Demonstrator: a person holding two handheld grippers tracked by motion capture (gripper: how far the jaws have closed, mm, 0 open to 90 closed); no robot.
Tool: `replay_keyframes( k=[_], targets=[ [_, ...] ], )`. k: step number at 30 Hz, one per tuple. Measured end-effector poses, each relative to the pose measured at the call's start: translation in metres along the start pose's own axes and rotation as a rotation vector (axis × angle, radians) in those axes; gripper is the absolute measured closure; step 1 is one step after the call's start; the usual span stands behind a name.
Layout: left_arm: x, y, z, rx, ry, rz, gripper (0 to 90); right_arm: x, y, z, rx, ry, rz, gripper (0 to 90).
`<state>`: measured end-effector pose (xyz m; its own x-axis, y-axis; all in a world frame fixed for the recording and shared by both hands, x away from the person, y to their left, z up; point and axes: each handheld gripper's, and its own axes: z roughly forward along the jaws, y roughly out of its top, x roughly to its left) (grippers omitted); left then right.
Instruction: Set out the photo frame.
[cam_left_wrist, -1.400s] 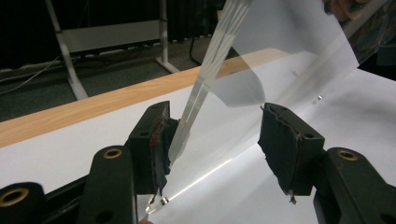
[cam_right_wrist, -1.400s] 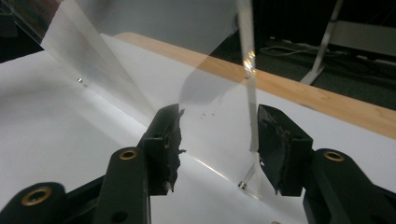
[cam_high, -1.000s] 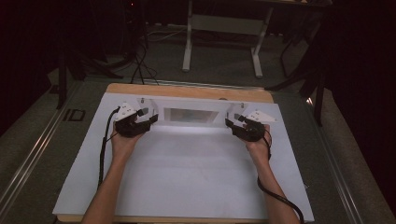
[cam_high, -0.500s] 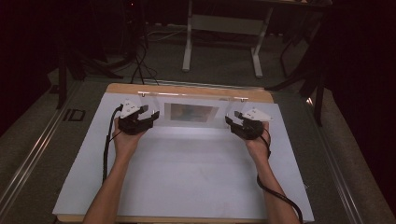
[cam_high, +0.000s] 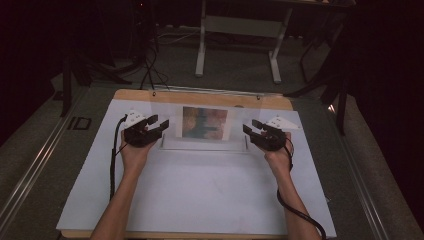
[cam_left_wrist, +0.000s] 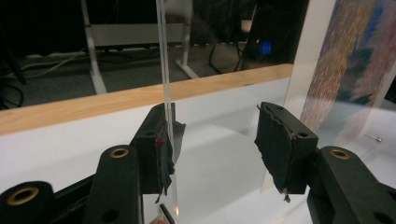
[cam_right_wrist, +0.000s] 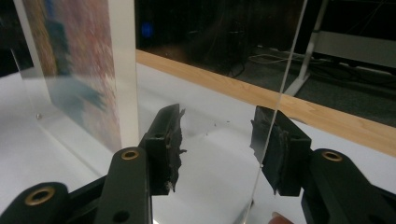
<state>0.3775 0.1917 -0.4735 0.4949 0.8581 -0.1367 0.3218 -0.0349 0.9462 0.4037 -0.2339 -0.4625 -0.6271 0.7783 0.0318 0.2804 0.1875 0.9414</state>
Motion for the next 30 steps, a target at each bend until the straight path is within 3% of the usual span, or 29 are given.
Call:
replay_keyframes(
  k=[11, 21, 30],
  targets=[
    [-0.014, -0.003, -0.018, -0.010, 0.016, 0.004, 48.5, 0.009, -0.011, -0.014, 0.019, 0.014, 0.016, 51.4],
    [-0.015, -0.011, -0.028, 0.006, -0.005, -0.001, 48.5, 0.017, -0.015, -0.019, 0.022, 0.018, 0.000, 51.2],
    [-0.011, -0.011, -0.027, -0.003, -0.020, -0.036, 47.8, 0.021, -0.016, -0.023, 0.024, 0.018, -0.007, 52.5]
  ],
)
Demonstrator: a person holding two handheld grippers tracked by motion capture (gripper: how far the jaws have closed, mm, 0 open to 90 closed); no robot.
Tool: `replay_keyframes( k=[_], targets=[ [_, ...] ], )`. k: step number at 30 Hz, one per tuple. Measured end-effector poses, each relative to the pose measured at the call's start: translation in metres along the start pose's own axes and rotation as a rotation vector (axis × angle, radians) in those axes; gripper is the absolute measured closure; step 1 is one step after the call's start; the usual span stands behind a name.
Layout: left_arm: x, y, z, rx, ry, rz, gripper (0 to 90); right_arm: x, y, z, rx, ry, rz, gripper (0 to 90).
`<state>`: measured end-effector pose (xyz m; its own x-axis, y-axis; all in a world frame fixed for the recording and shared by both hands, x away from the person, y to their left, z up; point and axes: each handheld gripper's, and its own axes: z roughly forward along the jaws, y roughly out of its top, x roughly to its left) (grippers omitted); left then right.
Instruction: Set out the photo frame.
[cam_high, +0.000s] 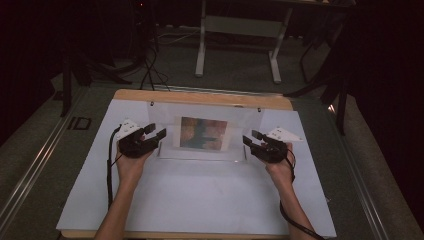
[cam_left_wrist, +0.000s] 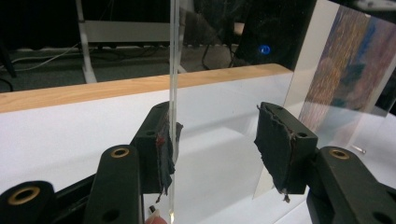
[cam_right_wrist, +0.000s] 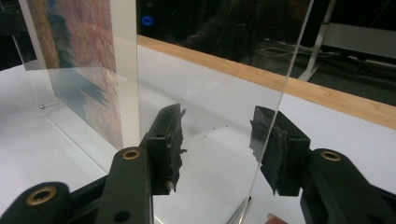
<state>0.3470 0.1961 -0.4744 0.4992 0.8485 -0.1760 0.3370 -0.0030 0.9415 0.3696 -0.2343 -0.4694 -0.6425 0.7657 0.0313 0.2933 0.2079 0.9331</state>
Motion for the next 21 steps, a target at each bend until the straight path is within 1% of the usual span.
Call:
replay_keyframes(
  k=[2, 4, 5, 8, 13, 15, 17, 18, 19, 21],
  targets=[
    [0.000, 0.000, 0.000, -0.004, -0.002, -0.008, 47.6, 0.000, 0.000, -0.001, -0.003, 0.003, 0.000, 52.9],
    [0.000, 0.000, 0.000, -0.004, -0.001, -0.004, 47.7, 0.000, -0.001, -0.001, -0.002, 0.004, 0.003, 52.9],
    [-0.001, -0.001, 0.000, -0.006, -0.001, -0.003, 47.6, -0.001, -0.002, -0.001, -0.009, 0.013, 0.002, 52.9],
    [0.000, -0.002, -0.001, -0.009, -0.005, -0.006, 47.7, -0.001, -0.003, -0.001, -0.013, 0.014, 0.000, 52.7],
    [0.002, -0.003, -0.003, -0.006, -0.013, -0.027, 47.7, -0.002, -0.003, -0.002, -0.014, 0.024, -0.010, 52.8],
    [0.003, -0.004, -0.004, 0.001, -0.006, -0.021, 47.9, -0.004, -0.003, -0.002, -0.012, 0.031, -0.008, 52.1],
    [0.004, -0.004, -0.006, 0.012, 0.008, -0.013, 46.0, -0.005, -0.003, -0.003, -0.011, 0.036, -0.008, 50.5],
    [0.005, -0.005, -0.007, 0.013, 0.009, -0.013, 45.7, -0.005, -0.003, -0.003, -0.010, 0.039, -0.008, 50.3],
    [0.007, -0.005, -0.009, 0.005, 0.008, -0.024, 44.8, -0.007, -0.003, -0.004, -0.006, 0.047, -0.010, 48.8],
    [0.007, -0.006, -0.010, 0.007, 0.009, -0.022, 44.8, -0.007, -0.003, -0.004, -0.002, 0.050, -0.012, 48.6]
  ],
)
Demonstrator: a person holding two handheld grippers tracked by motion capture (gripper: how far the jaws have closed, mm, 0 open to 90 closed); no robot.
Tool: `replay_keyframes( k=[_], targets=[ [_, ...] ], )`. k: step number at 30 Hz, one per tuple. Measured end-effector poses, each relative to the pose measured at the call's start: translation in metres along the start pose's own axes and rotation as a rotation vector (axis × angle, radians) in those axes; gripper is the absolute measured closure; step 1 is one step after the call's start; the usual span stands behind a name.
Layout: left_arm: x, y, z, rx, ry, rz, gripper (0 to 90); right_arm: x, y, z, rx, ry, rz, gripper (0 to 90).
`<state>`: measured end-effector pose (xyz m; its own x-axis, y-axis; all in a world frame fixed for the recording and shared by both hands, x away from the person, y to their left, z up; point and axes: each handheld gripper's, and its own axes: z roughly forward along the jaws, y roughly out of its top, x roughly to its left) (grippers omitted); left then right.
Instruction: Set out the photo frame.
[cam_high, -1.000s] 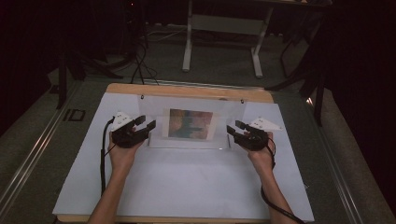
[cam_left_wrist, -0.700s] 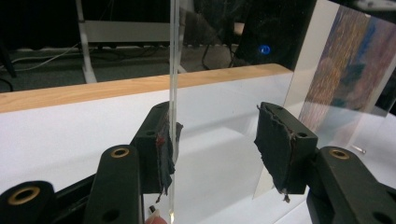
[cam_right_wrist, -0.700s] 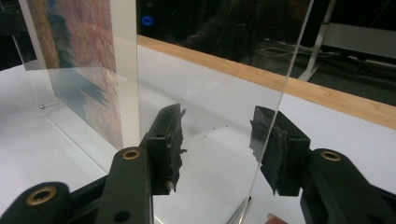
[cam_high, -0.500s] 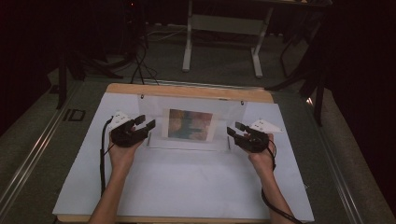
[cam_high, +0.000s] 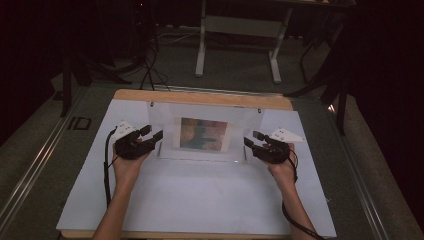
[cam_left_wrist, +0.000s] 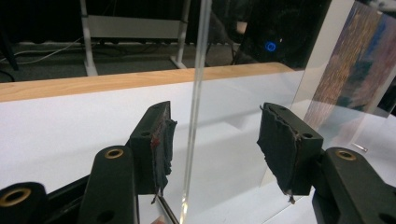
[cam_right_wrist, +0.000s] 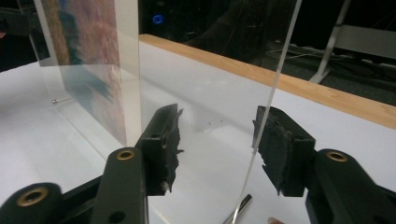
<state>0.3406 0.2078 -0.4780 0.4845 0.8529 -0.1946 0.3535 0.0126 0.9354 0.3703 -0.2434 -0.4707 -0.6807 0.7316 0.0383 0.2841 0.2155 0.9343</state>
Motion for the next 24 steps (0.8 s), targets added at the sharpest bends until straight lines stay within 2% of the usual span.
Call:
replay_keyframes(
  k=[3, 4, 10, 18, 24],
  targets=[
    [0.001, -0.001, -0.003, 0.005, 0.002, -0.002, 44.7, -0.003, 0.000, -0.001, 0.018, 0.017, 0.009, 47.7],
    [0.002, -0.001, -0.004, 0.007, 0.004, -0.001, 44.7, -0.005, 0.000, -0.002, 0.042, 0.023, 0.007, 47.6],
    [0.007, -0.001, -0.012, 0.038, 0.026, -0.001, 44.9, -0.012, 0.000, -0.006, 0.069, 0.037, 0.016, 47.5],
    [0.014, 0.000, -0.019, 0.052, 0.050, -0.017, 45.1, -0.020, -0.001, -0.013, 0.085, 0.030, 0.026, 47.6],
    [0.018, 0.001, -0.023, 0.063, 0.073, -0.022, 45.2, -0.026, -0.002, -0.015, 0.130, 0.012, 0.025, 48.7]
  ],
)
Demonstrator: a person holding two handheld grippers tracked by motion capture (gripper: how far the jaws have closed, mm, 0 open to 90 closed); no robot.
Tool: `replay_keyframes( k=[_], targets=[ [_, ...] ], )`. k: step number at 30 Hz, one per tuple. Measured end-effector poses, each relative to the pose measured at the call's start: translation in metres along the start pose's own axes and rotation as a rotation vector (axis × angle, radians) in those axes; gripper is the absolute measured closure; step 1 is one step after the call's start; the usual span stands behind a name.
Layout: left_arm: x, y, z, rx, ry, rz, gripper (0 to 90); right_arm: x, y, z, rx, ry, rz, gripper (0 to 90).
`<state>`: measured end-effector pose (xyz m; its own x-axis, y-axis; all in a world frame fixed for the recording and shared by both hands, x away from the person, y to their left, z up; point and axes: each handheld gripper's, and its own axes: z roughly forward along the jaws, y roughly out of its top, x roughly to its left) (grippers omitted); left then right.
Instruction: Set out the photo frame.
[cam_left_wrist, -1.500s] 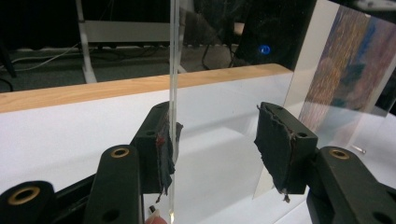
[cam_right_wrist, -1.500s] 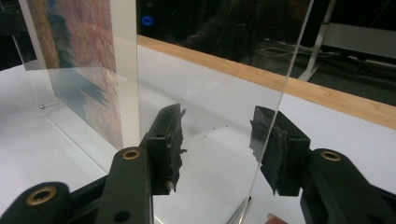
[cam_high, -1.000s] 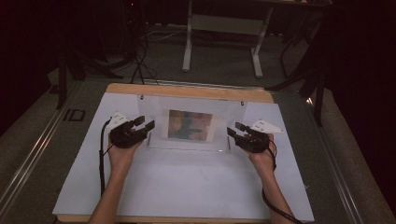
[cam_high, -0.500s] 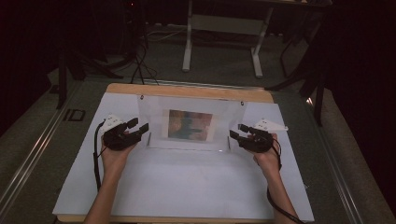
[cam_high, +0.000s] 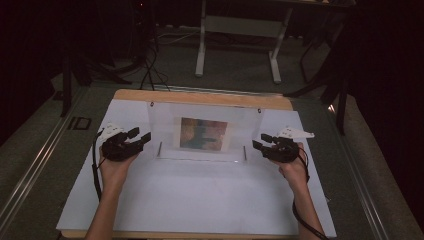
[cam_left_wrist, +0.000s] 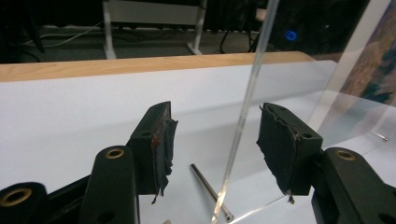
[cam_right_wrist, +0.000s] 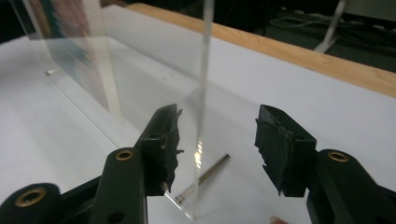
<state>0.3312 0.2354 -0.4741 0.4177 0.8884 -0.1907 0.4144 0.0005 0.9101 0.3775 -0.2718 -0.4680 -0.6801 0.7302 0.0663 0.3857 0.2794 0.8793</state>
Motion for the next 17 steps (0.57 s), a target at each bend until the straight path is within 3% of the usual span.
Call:
replay_keyframes(
  k=[8, 13, 16, 17],
  targets=[
    [0.007, -0.001, -0.002, 0.030, 0.031, -0.018, 45.2, -0.010, -0.003, -0.004, 0.037, 0.004, 0.022, 49.1],
    [0.013, -0.005, 0.001, 0.077, 0.069, -0.039, 45.2, -0.016, -0.006, -0.006, 0.053, -0.020, 0.042, 49.1],
    [0.016, -0.007, 0.003, 0.106, 0.103, -0.044, 45.0, -0.019, -0.008, -0.006, 0.069, -0.041, 0.038, 49.0],
    [0.020, -0.010, 0.005, 0.150, 0.156, -0.045, 45.0, -0.019, -0.008, -0.005, 0.079, -0.050, 0.037, 48.7]
  ],
)
